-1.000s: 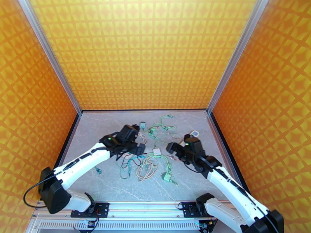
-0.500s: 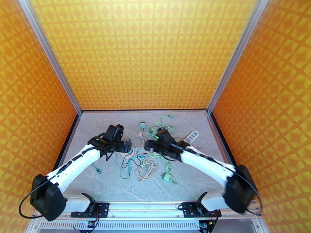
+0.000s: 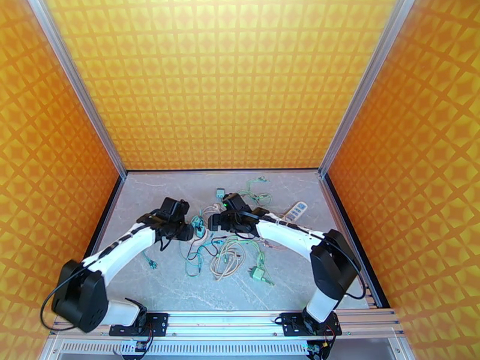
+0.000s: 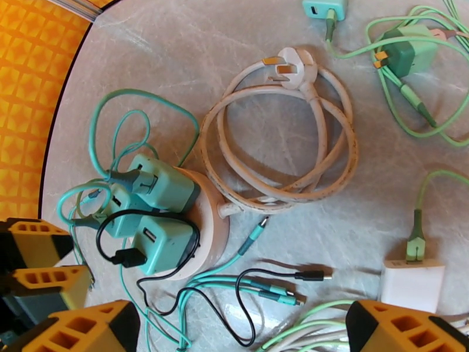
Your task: Pull the plug off the socket
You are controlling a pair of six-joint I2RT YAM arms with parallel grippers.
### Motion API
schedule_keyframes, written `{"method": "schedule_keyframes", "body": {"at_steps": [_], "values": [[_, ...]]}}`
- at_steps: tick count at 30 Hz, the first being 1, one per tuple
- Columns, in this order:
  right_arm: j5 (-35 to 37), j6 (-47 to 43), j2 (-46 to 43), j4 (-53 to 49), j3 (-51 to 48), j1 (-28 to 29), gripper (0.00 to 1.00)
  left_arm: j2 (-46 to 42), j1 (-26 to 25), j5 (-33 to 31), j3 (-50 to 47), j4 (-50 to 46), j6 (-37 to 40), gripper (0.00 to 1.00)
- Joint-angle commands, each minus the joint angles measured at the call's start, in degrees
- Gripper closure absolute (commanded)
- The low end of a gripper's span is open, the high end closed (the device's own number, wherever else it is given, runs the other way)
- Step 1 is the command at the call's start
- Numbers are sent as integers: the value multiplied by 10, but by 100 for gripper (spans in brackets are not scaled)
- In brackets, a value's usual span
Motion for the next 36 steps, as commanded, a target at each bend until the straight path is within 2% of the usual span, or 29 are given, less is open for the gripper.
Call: {"method": "schedule_keyframes", "body": {"at_steps": [1, 5, 23, 24, 27, 32, 36], "values": [[-24, 8, 13, 23, 15, 1, 2, 28, 5, 14, 18, 27, 34, 53], [-19, -7, 24, -13, 40, 1, 1, 61, 7, 14, 29, 44, 38, 54], [-32, 7, 15, 9, 8, 0, 2, 116, 13, 4, 50, 95, 81, 53], [-32, 7, 14, 10, 6, 0, 1, 116, 13, 5, 47, 100, 83, 55], [-33, 7, 12, 12, 1, 0, 1, 116, 14, 5, 41, 108, 77, 67], [-31, 8, 9, 14, -5, 0, 2, 107, 13, 6, 38, 94, 39, 73], [-40, 29, 10, 31, -16, -5, 2, 87, 4, -6, 18, 90, -17, 73]]}}
